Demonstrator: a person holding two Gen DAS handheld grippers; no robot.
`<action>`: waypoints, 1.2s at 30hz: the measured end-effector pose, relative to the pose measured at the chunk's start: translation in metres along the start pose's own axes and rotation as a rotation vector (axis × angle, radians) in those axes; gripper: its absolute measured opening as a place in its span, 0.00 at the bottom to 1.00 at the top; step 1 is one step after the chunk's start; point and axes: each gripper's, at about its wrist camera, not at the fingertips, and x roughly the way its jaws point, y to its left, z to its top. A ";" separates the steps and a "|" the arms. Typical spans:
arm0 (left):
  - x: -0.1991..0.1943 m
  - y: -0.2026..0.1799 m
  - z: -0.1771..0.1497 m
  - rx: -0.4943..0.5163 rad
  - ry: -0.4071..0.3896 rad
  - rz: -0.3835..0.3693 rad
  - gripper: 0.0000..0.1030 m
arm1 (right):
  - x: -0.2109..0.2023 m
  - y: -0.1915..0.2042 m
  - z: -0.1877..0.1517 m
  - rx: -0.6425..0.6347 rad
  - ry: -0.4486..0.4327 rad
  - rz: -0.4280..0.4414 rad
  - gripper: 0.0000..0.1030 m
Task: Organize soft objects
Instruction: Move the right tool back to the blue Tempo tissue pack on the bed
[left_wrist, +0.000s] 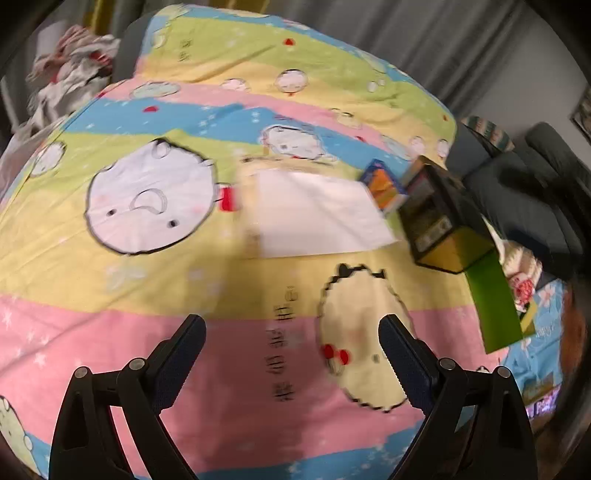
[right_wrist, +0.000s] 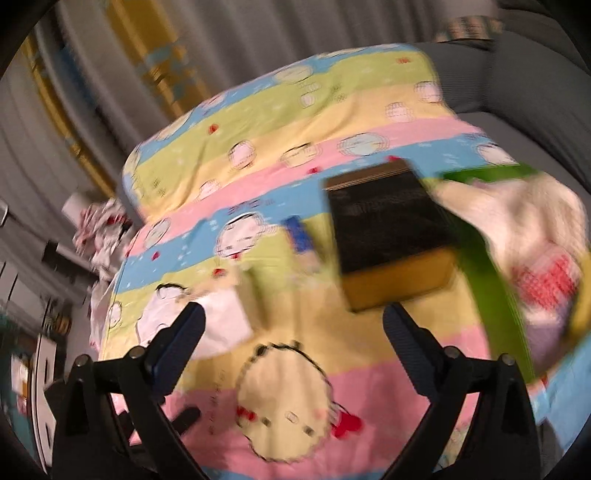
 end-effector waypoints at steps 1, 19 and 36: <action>-0.001 0.004 0.000 -0.008 -0.001 0.000 0.92 | 0.017 0.012 0.012 -0.037 0.040 -0.005 0.74; 0.009 0.028 0.001 -0.037 0.019 -0.021 0.92 | 0.188 0.046 0.092 -0.247 0.338 -0.333 0.47; -0.005 0.024 -0.001 -0.051 -0.005 -0.027 0.92 | 0.204 0.049 0.088 -0.351 0.290 -0.406 0.20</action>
